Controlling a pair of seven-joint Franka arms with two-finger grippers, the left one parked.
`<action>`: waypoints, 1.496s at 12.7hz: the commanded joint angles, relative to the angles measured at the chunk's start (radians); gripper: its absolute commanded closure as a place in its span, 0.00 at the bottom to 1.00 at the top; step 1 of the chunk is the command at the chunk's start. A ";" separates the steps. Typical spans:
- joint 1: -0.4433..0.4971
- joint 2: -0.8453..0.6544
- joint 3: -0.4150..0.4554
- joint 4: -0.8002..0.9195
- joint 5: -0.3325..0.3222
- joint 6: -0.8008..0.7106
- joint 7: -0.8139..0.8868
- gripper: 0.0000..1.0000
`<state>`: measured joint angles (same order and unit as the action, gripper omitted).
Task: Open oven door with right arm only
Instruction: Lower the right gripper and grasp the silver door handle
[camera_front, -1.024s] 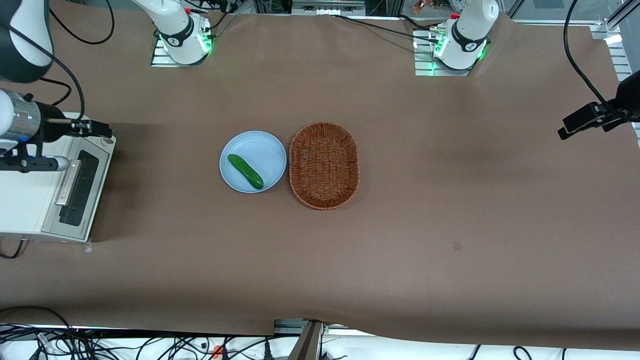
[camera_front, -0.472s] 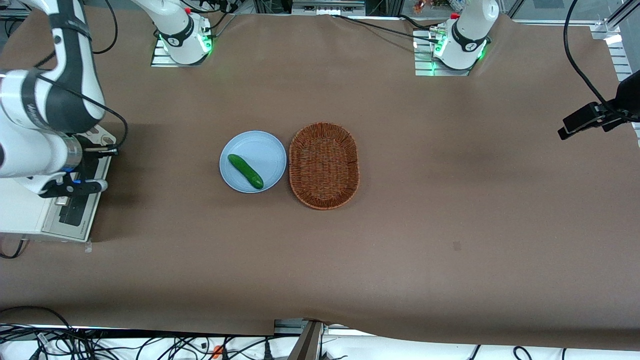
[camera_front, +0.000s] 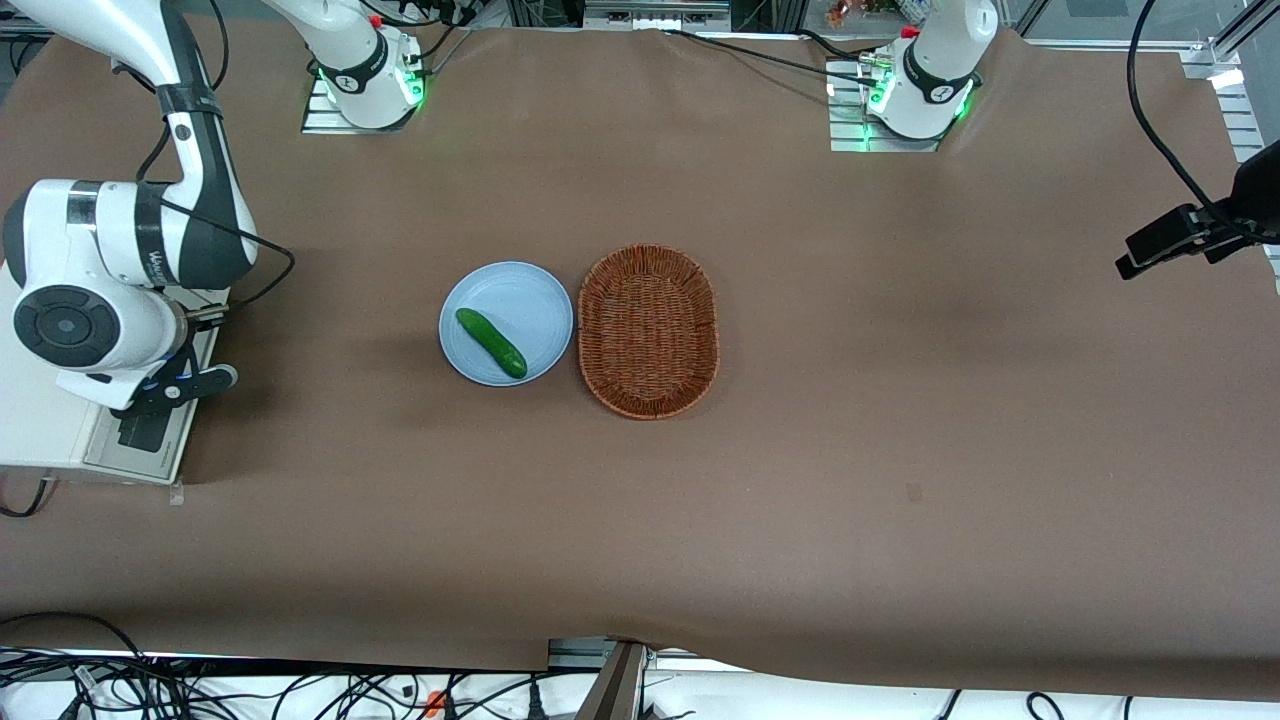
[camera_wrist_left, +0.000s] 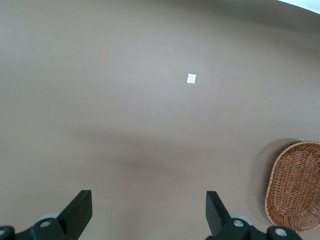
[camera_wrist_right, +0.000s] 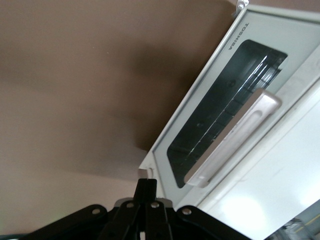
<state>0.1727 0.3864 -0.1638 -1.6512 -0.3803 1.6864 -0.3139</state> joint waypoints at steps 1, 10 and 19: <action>-0.005 0.014 0.000 -0.013 -0.090 0.041 -0.073 1.00; -0.084 0.023 -0.011 -0.053 -0.120 0.128 -0.243 1.00; -0.101 0.023 -0.019 -0.076 -0.126 0.165 -0.280 1.00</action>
<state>0.0821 0.4250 -0.1836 -1.6968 -0.4874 1.8201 -0.5762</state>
